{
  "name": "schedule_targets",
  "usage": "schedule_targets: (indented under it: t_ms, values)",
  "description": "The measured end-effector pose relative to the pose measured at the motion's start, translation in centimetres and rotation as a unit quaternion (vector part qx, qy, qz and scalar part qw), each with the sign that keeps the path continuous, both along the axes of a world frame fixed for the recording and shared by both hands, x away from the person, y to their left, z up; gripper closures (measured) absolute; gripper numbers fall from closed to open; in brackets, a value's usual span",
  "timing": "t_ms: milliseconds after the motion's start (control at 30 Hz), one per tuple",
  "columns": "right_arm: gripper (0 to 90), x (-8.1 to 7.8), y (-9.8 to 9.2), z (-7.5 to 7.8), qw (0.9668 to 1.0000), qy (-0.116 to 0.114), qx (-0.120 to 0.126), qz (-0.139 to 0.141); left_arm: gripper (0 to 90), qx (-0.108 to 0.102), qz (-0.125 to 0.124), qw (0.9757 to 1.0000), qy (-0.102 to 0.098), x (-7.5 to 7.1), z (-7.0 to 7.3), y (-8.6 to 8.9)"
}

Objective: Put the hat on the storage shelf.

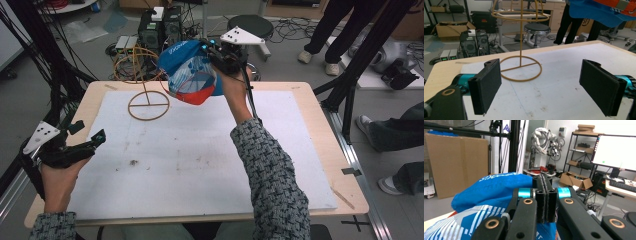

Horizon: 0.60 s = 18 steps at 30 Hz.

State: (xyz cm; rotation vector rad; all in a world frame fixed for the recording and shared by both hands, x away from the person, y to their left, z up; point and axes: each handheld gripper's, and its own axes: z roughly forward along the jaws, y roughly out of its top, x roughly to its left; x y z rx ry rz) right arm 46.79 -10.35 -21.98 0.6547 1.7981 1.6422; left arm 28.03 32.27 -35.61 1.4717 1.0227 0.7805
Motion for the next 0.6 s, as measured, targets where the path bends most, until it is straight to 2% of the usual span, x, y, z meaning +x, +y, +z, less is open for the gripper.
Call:
schedule_targets:
  t_ms: [67, 133, 400, 600]
  values:
    - [90.0, 0.4, 0.4, 0.2, 1.0, 0.005, 0.0, -0.001, 18.0, -0.001, -0.001, 1.0, -0.001, 0.0, 0.0, 0.0]
    - [90.0, 0.7, 0.8, 0.4, 1.0, -0.001, -0.001, 0.0, 18.0, -0.002, 0.0, 1.0, -0.002, 0.0, 0.0, 0.1]
    - [90.0, 1.5, 2.4, 1.2, 1.0, 0.002, 0.005, 0.0, 18.0, -0.007, 0.002, 1.0, -0.004, -0.1, 0.2, 0.3]
    - [90.0, 2.1, 3.6, 2.1, 1.0, -0.004, 0.006, -0.002, 18.0, -0.006, 0.002, 1.0, -0.005, -0.2, 0.3, 0.4]
